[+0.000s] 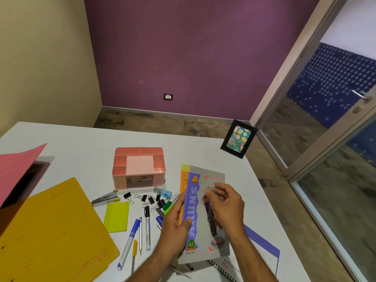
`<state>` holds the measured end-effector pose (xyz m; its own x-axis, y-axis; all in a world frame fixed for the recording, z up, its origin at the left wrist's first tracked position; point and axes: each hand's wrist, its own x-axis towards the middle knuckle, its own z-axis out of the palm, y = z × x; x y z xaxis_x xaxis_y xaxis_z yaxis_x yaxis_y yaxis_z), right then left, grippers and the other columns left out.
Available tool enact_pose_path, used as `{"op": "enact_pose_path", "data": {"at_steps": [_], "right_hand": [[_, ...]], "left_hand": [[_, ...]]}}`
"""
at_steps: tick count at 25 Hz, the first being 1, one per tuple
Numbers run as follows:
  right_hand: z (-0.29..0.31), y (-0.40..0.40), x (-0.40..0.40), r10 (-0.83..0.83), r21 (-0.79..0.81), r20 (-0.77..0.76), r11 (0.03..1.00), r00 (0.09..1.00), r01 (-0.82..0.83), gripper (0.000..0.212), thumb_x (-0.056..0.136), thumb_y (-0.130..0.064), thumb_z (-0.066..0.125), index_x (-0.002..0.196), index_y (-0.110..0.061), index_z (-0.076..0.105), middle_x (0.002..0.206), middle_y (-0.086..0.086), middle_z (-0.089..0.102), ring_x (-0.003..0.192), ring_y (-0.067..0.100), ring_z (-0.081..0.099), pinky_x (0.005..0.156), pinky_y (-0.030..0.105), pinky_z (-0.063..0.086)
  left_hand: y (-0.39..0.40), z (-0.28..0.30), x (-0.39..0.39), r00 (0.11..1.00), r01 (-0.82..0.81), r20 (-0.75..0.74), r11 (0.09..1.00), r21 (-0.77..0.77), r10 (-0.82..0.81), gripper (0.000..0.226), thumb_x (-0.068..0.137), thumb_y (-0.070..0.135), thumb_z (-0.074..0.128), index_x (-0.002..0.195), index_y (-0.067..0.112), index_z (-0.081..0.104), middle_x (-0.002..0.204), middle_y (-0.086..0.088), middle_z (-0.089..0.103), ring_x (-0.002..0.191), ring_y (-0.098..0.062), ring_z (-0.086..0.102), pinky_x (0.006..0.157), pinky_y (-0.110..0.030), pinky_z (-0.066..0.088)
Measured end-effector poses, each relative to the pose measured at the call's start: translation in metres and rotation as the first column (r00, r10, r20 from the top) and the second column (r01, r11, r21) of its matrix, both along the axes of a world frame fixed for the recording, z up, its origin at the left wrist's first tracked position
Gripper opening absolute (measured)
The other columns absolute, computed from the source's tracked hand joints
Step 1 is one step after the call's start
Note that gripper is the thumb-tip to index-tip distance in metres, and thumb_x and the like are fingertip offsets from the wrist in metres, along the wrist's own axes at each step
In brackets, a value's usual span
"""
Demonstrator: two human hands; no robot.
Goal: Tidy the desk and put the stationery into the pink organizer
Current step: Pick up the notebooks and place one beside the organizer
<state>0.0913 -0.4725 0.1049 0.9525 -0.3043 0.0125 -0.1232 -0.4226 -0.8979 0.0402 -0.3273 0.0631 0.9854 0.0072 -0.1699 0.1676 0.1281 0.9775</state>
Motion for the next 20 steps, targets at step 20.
{"op": "enact_pose_path", "data": {"at_steps": [20], "right_hand": [[-0.048,0.142,-0.029,0.327,0.485,-0.132,0.845,0.936,-0.226,0.042,0.083,0.005,0.069,0.113,-0.023,0.062,0.101,-0.004,0.076,0.090,0.015,0.073,0.069,0.028,0.060]], "left_hand": [[0.178,-0.009,-0.019,0.917,-0.400,0.090,0.897,0.187,0.390,0.046,0.082,-0.008,0.070,0.103,0.033,0.061,0.098,0.004,0.073,0.084,-0.011,0.070,0.064,-0.017,0.054]]}}
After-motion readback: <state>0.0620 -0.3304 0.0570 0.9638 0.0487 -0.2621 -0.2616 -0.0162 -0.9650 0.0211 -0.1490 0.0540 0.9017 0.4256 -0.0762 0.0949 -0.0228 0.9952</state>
